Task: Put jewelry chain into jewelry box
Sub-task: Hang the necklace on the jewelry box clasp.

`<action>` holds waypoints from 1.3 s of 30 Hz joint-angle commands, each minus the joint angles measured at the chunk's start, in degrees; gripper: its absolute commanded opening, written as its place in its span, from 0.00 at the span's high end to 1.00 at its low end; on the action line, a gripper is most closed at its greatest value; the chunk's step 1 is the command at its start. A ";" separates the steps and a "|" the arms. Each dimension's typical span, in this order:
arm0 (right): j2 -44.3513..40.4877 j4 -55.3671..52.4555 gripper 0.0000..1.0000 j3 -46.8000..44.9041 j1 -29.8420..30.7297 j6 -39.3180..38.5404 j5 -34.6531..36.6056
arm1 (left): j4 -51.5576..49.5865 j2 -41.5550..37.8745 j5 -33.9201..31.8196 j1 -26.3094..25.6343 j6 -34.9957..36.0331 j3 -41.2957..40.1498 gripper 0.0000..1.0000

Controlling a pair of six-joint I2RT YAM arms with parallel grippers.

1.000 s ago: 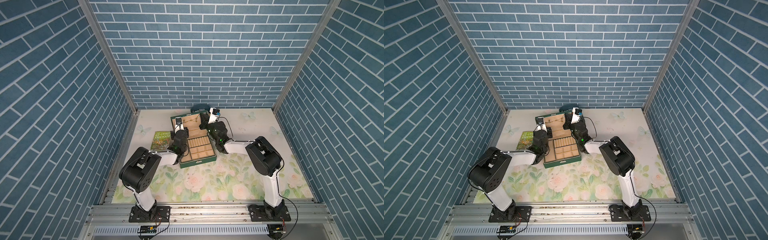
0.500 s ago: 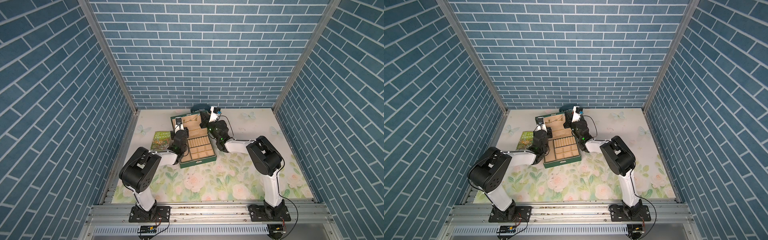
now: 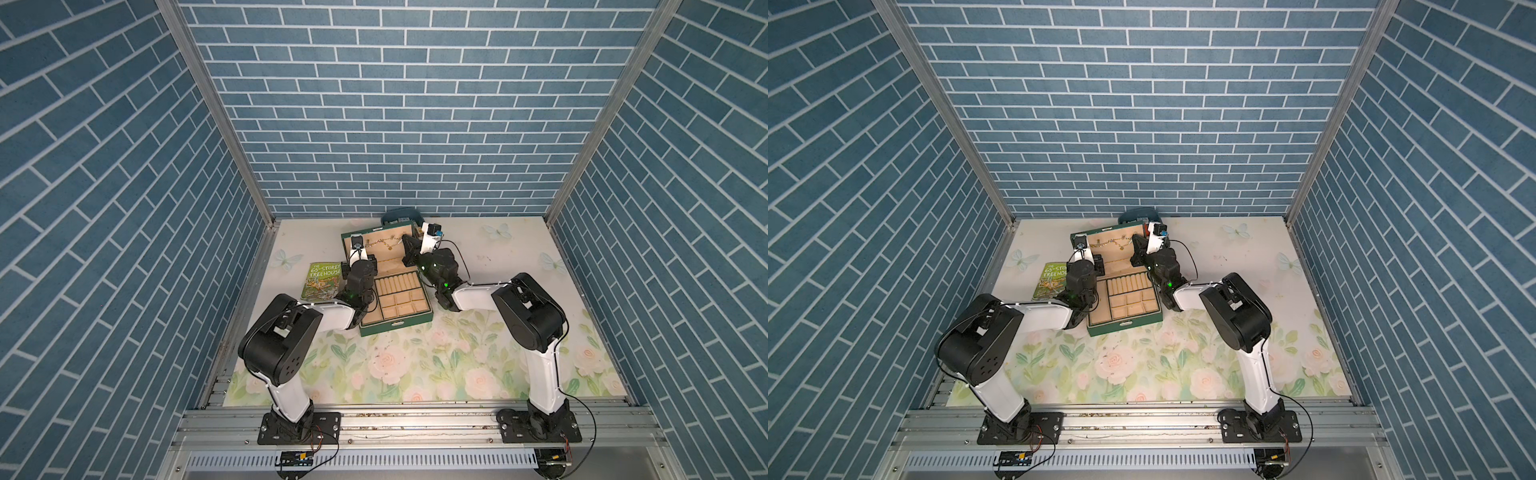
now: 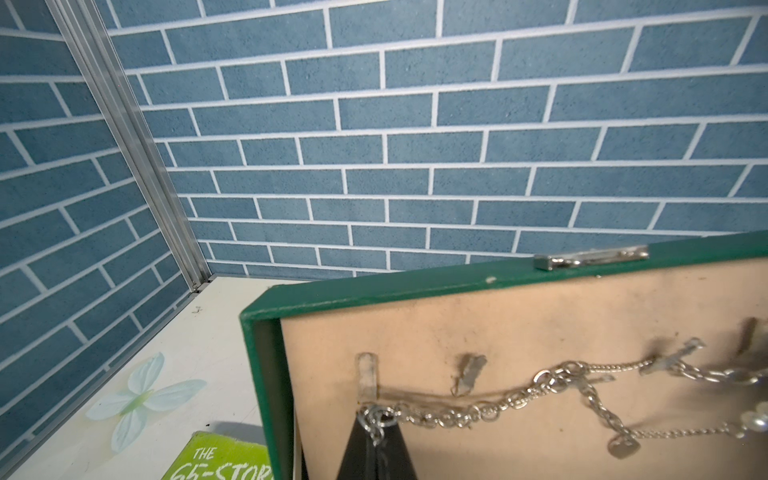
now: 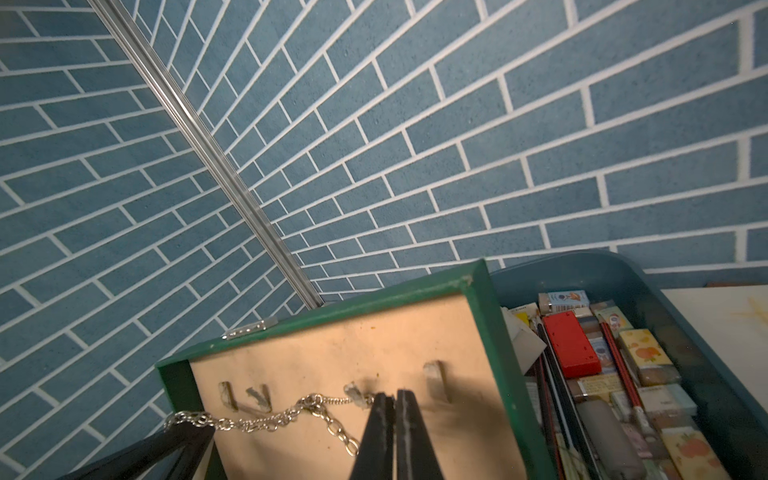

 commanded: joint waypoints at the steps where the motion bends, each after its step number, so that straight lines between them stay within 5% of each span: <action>1: -0.98 0.42 1.00 -0.26 -0.10 0.96 -0.77 | -0.31 -0.75 -0.44 -0.10 -0.20 -0.39 1.00; 39: -2.68 0.42 1.00 3.63 -1.24 0.72 -5.06 | -0.12 -0.05 -0.67 -0.19 -0.10 0.02 1.00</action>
